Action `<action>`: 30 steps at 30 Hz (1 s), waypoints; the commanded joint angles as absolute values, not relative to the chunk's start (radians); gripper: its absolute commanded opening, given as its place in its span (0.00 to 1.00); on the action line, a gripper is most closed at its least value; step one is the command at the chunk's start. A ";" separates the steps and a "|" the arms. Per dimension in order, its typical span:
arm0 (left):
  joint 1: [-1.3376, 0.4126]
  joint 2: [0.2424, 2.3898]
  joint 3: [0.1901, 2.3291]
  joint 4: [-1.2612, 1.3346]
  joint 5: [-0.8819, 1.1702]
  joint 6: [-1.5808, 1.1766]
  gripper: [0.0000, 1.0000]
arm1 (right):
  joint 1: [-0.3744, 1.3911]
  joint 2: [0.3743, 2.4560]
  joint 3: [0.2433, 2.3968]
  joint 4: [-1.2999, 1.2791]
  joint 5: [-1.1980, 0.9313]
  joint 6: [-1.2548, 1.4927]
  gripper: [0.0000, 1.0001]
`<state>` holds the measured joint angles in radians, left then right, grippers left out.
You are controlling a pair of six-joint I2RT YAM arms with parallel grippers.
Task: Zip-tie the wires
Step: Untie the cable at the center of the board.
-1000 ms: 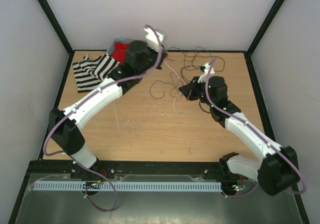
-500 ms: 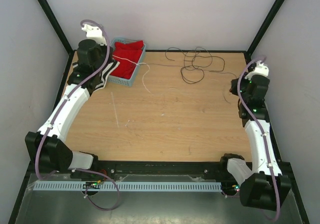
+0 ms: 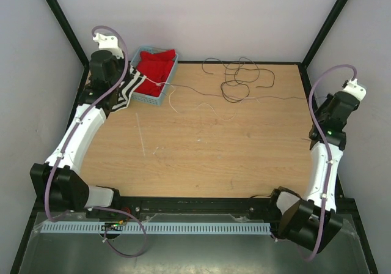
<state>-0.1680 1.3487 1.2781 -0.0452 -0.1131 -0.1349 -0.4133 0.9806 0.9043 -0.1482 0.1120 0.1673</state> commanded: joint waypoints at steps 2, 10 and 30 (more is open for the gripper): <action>-0.140 1.331 1.275 -0.066 -0.241 -0.086 0.00 | -0.449 1.027 0.926 -0.197 0.238 0.127 0.00; -0.031 1.320 1.334 -0.114 -0.220 -0.101 0.00 | -0.481 1.050 0.914 -0.199 0.190 0.136 0.00; -0.361 1.356 1.462 -0.084 0.192 -0.182 0.00 | -0.198 1.310 0.864 -0.088 -0.518 0.249 0.39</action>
